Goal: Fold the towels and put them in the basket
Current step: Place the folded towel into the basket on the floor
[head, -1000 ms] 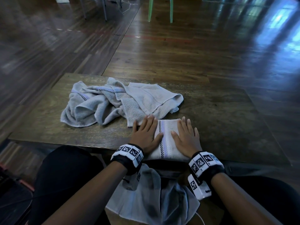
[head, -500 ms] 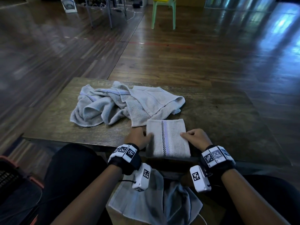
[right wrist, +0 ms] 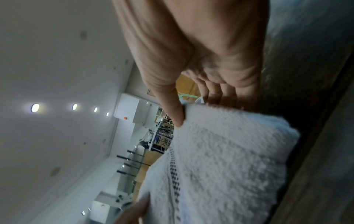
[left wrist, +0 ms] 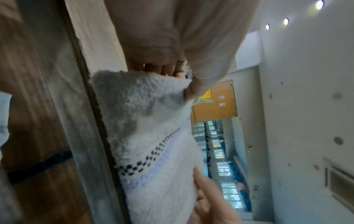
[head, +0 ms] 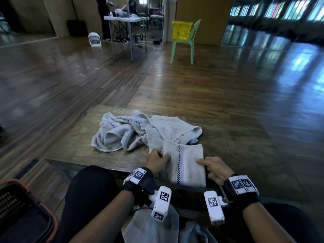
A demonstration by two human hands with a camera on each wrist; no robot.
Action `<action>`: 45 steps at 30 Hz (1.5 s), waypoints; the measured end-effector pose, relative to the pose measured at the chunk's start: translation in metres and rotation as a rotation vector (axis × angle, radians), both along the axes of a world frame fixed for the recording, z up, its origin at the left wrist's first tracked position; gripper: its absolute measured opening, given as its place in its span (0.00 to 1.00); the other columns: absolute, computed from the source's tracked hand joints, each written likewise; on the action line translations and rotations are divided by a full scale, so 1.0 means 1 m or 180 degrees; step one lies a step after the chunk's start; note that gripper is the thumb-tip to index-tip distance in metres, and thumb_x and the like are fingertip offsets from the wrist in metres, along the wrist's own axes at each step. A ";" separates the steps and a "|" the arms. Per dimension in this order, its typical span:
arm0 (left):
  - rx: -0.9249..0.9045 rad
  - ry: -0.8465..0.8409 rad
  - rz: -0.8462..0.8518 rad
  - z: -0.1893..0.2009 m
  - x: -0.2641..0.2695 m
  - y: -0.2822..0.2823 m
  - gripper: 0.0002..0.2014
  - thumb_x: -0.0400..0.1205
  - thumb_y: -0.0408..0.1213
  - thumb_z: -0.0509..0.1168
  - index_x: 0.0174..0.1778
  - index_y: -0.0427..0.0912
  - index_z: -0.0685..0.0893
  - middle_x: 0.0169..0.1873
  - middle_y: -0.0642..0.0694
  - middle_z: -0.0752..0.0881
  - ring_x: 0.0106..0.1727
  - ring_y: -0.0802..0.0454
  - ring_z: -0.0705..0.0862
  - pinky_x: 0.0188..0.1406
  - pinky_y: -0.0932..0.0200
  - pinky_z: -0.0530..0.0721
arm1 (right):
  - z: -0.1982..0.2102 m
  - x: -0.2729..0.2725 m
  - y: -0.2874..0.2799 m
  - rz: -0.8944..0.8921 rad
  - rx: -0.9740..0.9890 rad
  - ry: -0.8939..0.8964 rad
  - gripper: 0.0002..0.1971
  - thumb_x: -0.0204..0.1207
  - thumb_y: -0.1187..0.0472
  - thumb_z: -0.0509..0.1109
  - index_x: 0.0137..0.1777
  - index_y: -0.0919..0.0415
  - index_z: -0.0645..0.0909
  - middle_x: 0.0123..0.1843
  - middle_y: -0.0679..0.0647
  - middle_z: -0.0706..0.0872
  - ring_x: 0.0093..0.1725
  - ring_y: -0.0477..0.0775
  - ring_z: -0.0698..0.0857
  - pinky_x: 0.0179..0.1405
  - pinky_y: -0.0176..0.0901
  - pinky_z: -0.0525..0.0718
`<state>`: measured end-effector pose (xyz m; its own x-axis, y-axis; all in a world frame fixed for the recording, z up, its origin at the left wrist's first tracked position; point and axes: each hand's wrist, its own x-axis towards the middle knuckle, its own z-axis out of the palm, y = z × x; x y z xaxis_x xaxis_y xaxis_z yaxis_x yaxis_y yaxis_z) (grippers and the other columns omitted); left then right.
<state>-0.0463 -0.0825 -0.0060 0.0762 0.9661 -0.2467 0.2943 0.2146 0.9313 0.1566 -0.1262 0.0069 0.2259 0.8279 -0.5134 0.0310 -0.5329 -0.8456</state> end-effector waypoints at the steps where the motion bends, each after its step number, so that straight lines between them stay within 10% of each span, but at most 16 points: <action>1: -0.0057 -0.0178 0.0078 0.005 -0.005 -0.004 0.11 0.79 0.36 0.67 0.38 0.45 0.70 0.32 0.49 0.75 0.29 0.56 0.73 0.19 0.71 0.72 | 0.007 -0.003 -0.006 -0.0019 -0.0033 0.0207 0.11 0.74 0.68 0.71 0.52 0.75 0.82 0.47 0.66 0.87 0.44 0.59 0.86 0.41 0.50 0.84; 7: -0.0041 -0.0830 0.0086 0.059 -0.041 -0.032 0.08 0.78 0.31 0.67 0.52 0.35 0.80 0.44 0.39 0.84 0.45 0.45 0.82 0.42 0.58 0.80 | 0.050 -0.031 -0.034 0.0081 0.0176 0.0681 0.20 0.72 0.69 0.72 0.62 0.77 0.78 0.55 0.69 0.84 0.55 0.64 0.82 0.66 0.65 0.76; 13: 0.0368 -0.0951 0.0043 0.122 -0.074 -0.065 0.02 0.80 0.33 0.66 0.45 0.41 0.83 0.33 0.48 0.85 0.35 0.54 0.83 0.27 0.68 0.78 | 0.124 -0.057 -0.051 0.0280 0.0852 0.0473 0.07 0.79 0.65 0.65 0.52 0.67 0.79 0.42 0.60 0.84 0.40 0.56 0.82 0.39 0.48 0.81; 25: 0.0751 -0.0909 0.0767 0.170 -0.151 -0.111 0.03 0.80 0.33 0.66 0.42 0.44 0.82 0.40 0.42 0.82 0.40 0.48 0.78 0.35 0.59 0.74 | 0.173 -0.133 -0.040 0.1166 0.1265 0.0250 0.05 0.79 0.62 0.65 0.48 0.64 0.80 0.42 0.58 0.84 0.41 0.55 0.83 0.41 0.47 0.81; 32: 0.0804 -0.0912 0.1549 0.174 -0.220 -0.150 0.12 0.80 0.32 0.67 0.59 0.36 0.82 0.43 0.41 0.84 0.39 0.48 0.82 0.34 0.59 0.79 | 0.176 -0.213 -0.042 0.1861 0.1335 0.0379 0.06 0.79 0.62 0.65 0.40 0.60 0.79 0.36 0.55 0.82 0.35 0.52 0.80 0.33 0.41 0.78; 37: 0.0941 -0.0960 0.2157 0.174 -0.264 -0.187 0.06 0.80 0.29 0.65 0.51 0.39 0.82 0.31 0.46 0.83 0.19 0.59 0.81 0.18 0.71 0.76 | 0.175 -0.275 -0.040 0.2455 0.1422 0.0456 0.06 0.80 0.63 0.64 0.42 0.59 0.80 0.38 0.53 0.83 0.36 0.51 0.81 0.34 0.43 0.79; 45: 0.0952 -0.0936 0.2951 0.159 -0.324 -0.245 0.08 0.81 0.29 0.64 0.54 0.38 0.82 0.36 0.43 0.83 0.31 0.52 0.80 0.32 0.62 0.79 | 0.156 -0.366 -0.054 0.3243 0.1244 0.0481 0.08 0.81 0.62 0.62 0.46 0.64 0.80 0.41 0.57 0.83 0.41 0.55 0.81 0.42 0.49 0.79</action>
<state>-0.3700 -0.3275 0.1531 -0.7153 0.6945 -0.0776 -0.1190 -0.0116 0.9928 -0.2098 -0.1807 0.1631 -0.6983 0.7020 -0.1401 0.1860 -0.0111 -0.9825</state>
